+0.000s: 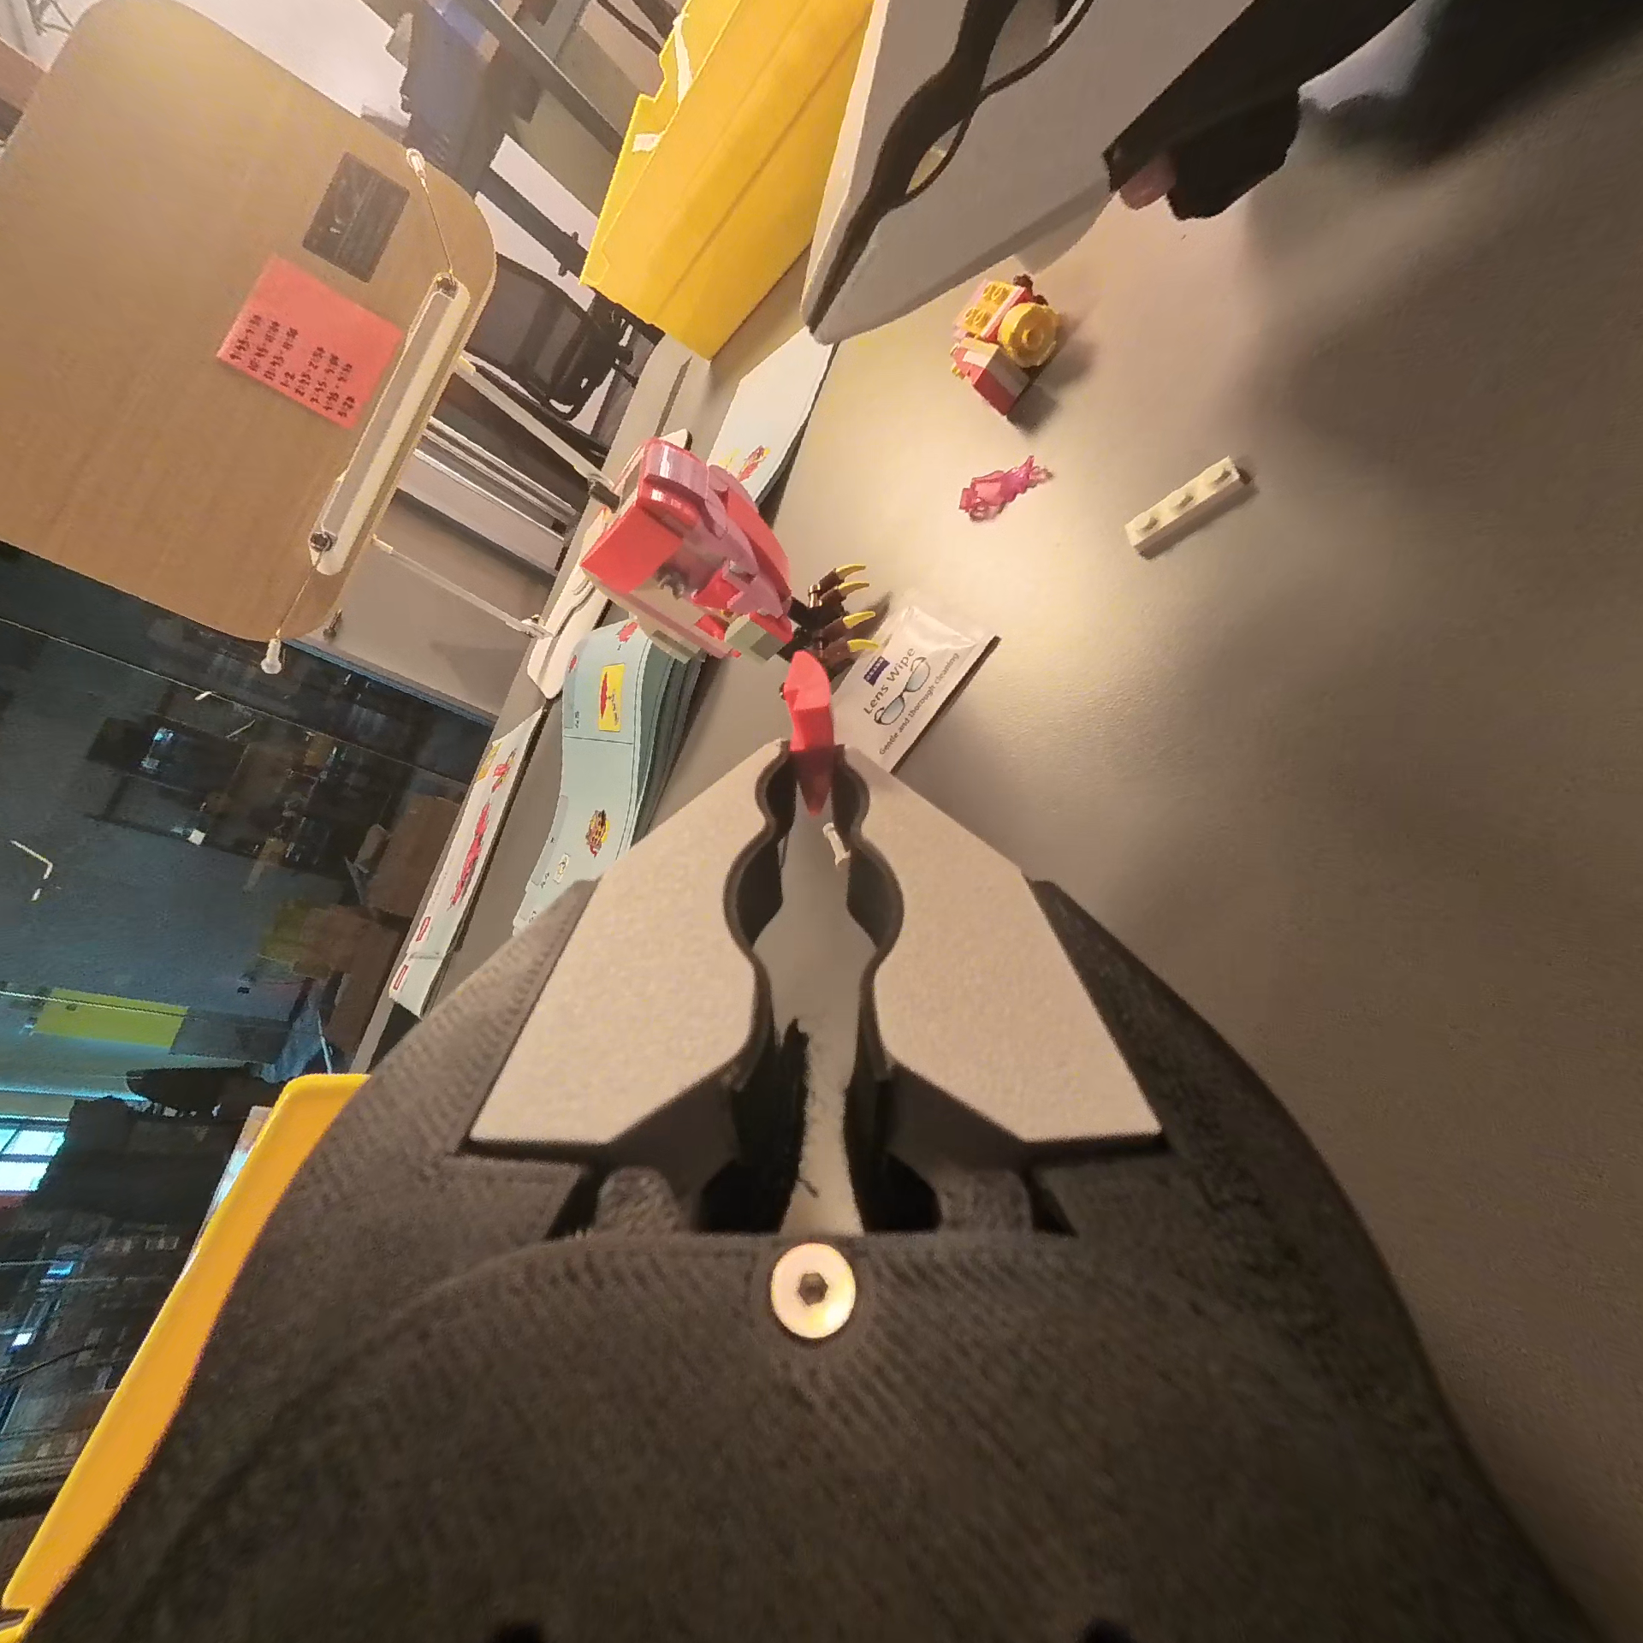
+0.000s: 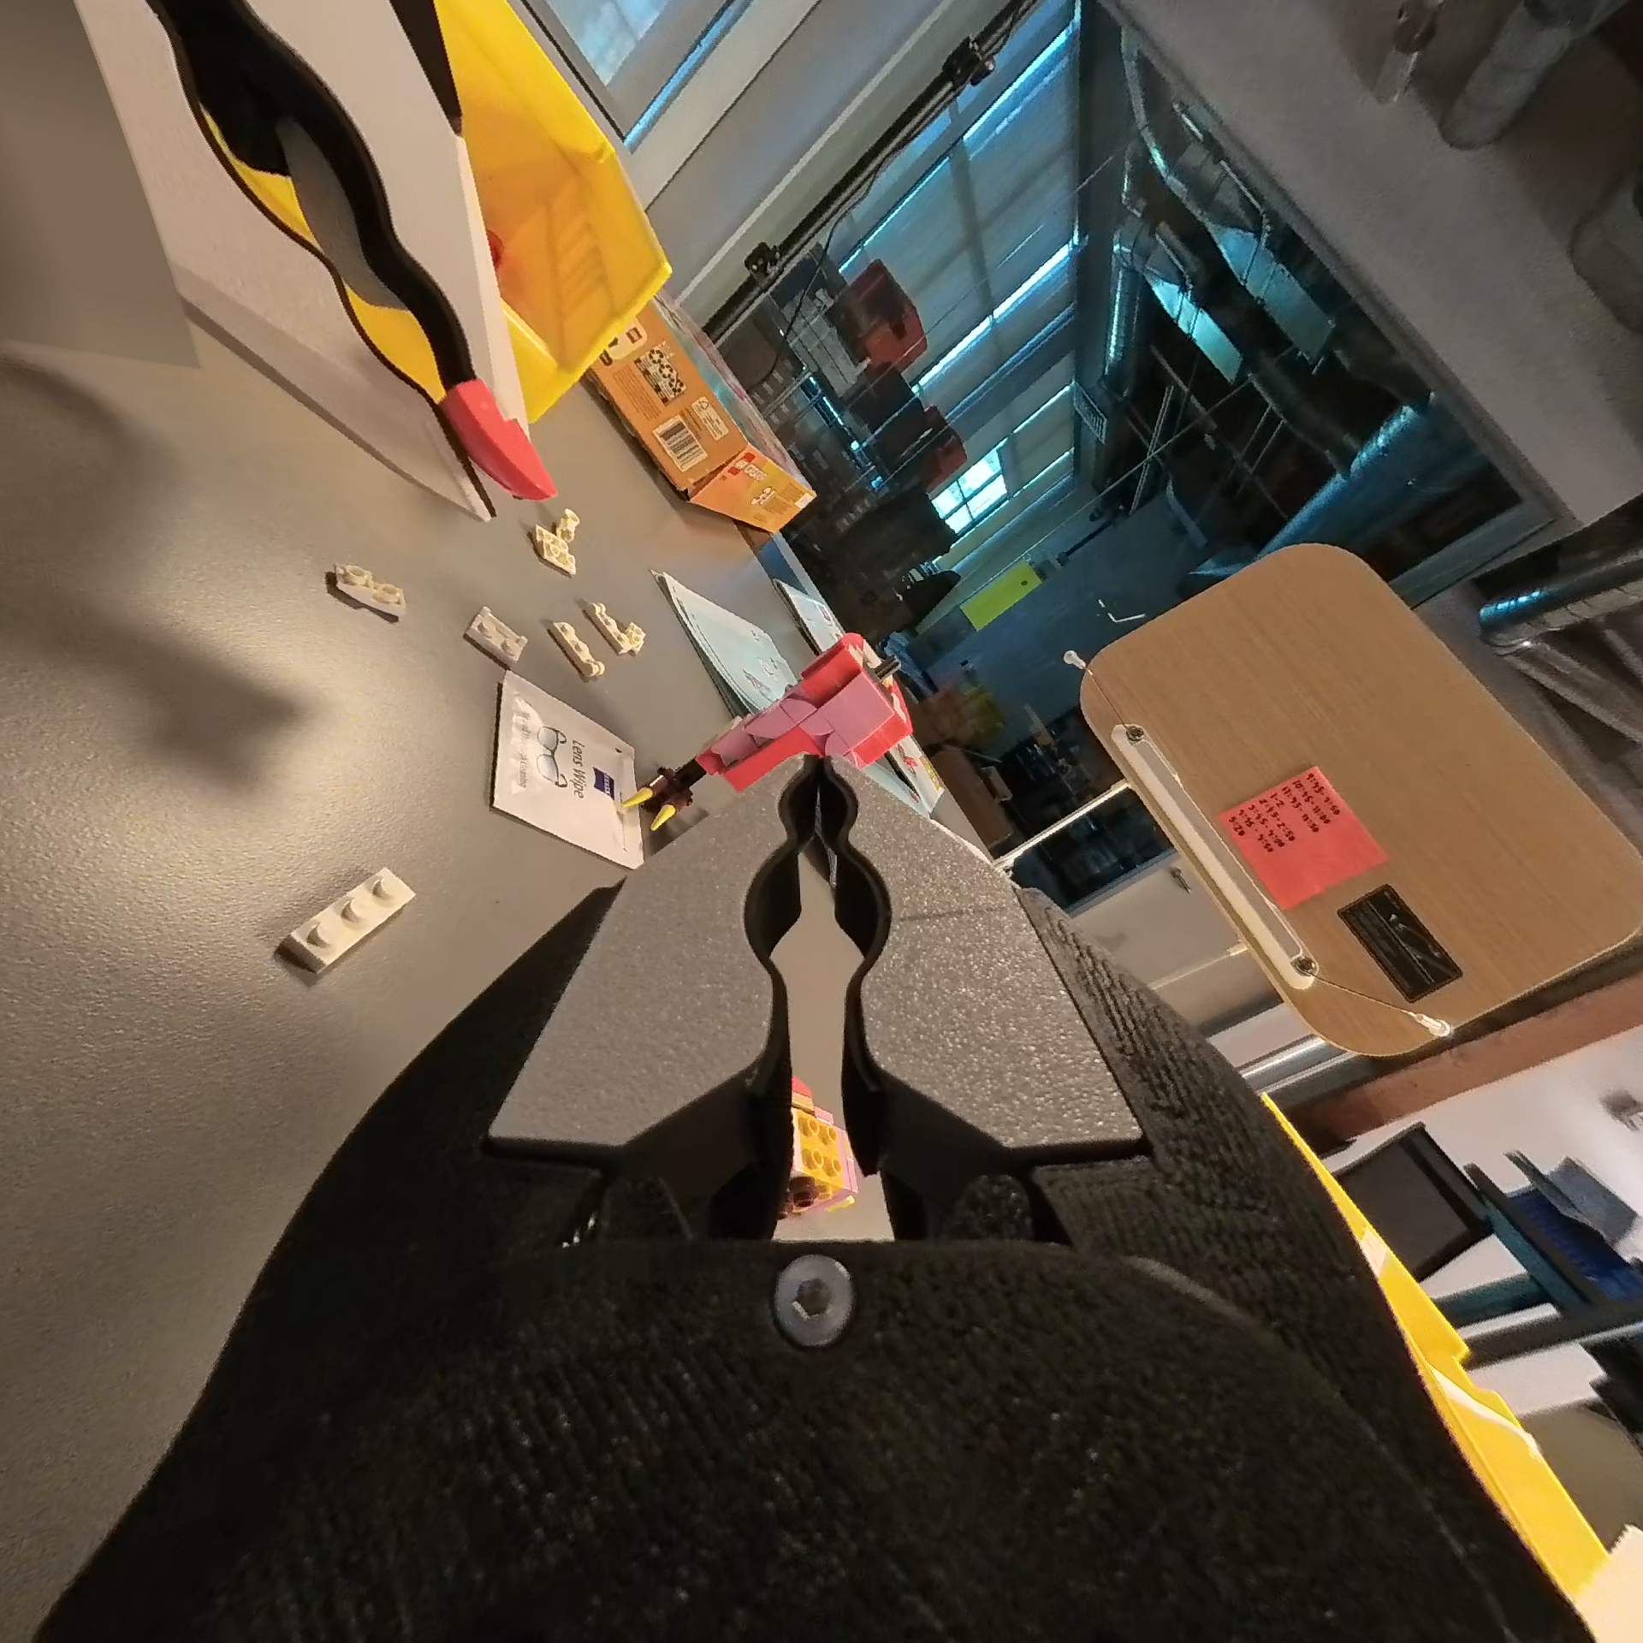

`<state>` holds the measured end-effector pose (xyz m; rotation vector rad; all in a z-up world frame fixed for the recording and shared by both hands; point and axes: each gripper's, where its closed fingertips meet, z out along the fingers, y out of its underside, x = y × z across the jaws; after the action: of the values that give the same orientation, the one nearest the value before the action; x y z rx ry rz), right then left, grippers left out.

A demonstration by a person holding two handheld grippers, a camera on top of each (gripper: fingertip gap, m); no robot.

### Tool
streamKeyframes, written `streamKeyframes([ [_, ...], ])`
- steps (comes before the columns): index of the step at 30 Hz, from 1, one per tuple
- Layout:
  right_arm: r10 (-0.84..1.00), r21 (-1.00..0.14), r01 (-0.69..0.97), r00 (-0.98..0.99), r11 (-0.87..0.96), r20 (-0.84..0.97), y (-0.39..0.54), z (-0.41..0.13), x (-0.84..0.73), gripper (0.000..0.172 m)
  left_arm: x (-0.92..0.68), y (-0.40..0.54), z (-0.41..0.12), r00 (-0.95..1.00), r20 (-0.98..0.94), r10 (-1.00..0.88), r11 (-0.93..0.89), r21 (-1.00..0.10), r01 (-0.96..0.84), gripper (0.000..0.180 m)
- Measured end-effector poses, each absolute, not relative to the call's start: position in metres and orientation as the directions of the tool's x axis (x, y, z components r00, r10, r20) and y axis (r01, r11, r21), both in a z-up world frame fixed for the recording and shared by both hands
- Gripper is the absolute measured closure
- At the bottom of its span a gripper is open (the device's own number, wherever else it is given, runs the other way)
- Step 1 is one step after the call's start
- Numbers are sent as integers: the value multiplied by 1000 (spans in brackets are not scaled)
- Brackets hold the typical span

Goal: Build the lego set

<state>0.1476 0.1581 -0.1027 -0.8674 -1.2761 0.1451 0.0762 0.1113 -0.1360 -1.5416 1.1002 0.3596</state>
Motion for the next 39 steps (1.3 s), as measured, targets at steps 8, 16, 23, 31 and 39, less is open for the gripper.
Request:
streamKeyframes([
  [8,541,-631,360,326,688,776,158,-103,148,172,76,111,-135,515,-737,-437,91,-606,-790,175],
  [16,558,-646,350,328,678,763,157,-103,147,172,76,111,-135,512,-739,-437,94,-604,-792,175],
  [23,872,-891,305,255,337,417,144,-114,147,161,76,110,-132,511,-749,-422,102,-599,-794,175],
  [31,990,-826,562,134,-43,40,99,-166,154,144,78,108,-129,502,-761,-410,121,-591,-797,175],
  [39,980,-897,434,130,81,151,88,-134,126,144,82,107,-130,480,-773,-414,133,-573,-809,175],
])
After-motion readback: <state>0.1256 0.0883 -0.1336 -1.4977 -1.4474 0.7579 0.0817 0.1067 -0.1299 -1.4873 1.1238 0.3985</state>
